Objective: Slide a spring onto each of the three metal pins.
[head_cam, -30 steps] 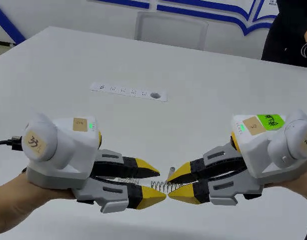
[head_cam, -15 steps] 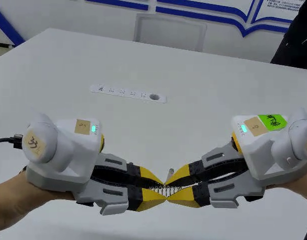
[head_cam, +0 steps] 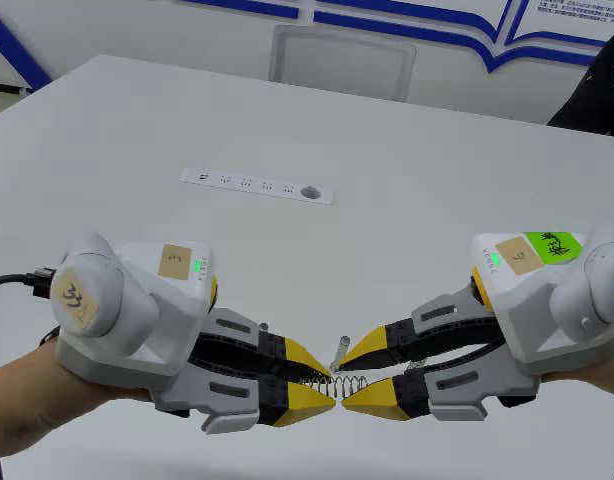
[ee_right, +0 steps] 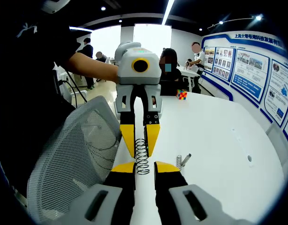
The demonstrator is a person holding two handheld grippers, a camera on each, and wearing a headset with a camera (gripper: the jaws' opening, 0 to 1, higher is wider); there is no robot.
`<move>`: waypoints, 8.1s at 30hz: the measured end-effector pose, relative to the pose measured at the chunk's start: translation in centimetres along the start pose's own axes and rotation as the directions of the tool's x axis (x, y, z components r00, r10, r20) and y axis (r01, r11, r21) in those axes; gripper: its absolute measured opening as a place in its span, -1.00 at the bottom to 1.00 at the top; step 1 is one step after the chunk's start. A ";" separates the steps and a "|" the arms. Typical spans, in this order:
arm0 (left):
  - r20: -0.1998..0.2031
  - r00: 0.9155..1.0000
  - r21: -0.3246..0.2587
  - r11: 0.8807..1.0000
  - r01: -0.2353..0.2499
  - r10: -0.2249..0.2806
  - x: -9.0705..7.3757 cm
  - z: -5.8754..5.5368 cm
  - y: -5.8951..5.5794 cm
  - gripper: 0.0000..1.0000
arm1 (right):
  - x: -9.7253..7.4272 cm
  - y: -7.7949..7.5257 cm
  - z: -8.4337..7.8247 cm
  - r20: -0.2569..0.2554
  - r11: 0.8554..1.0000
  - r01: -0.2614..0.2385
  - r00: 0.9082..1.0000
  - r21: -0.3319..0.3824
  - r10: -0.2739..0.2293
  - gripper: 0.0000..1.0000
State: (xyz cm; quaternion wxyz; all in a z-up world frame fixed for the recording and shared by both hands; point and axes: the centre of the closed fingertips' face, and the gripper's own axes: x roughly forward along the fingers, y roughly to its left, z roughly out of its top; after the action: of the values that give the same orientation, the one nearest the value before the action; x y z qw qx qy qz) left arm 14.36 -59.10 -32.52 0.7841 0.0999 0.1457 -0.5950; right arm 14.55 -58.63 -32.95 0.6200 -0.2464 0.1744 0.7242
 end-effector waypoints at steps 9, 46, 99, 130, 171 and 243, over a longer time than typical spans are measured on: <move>0.018 1.000 -0.007 1.000 -0.007 0.007 -0.1 0.5 0.3 -0.80 | 0.0 -0.2 0.1 0.023 1.000 -0.001 1.000 0.028 0.001 -0.76; -0.022 0.999 0.035 0.999 -0.025 0.026 0.6 0.4 0.9 -0.79 | 0.2 -0.5 5.4 0.203 0.996 -0.003 0.979 0.084 -0.014 -0.78; -0.006 0.949 -0.112 0.943 -0.313 0.315 -5.9 -2.4 7.0 0.47 | -1.8 -11.7 -1.0 0.038 0.907 0.337 0.933 0.253 -0.357 -0.78; -0.049 0.907 -0.169 0.892 -0.420 0.418 -8.3 -4.6 8.8 0.98 | 2.8 -12.5 -7.3 -0.110 0.878 0.340 0.940 0.338 -0.322 -0.77; -0.077 0.898 -0.200 0.875 -0.440 0.434 -9.3 -5.8 8.6 0.93 | 5.8 -11.6 -11.4 -0.214 0.888 0.343 0.934 0.307 -0.287 -0.73; -0.053 0.869 -0.254 0.834 -0.489 0.493 -12.8 -8.1 8.4 0.68 | 14.2 -10.5 -9.9 -0.380 0.893 0.333 0.902 0.304 -0.207 -0.72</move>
State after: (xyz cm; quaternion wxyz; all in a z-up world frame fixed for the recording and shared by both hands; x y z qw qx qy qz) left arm 18.34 -42.58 -35.77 0.9175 0.0262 0.1860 -0.3505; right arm 24.71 -50.79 -48.64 0.7113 -0.2705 0.3717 0.5317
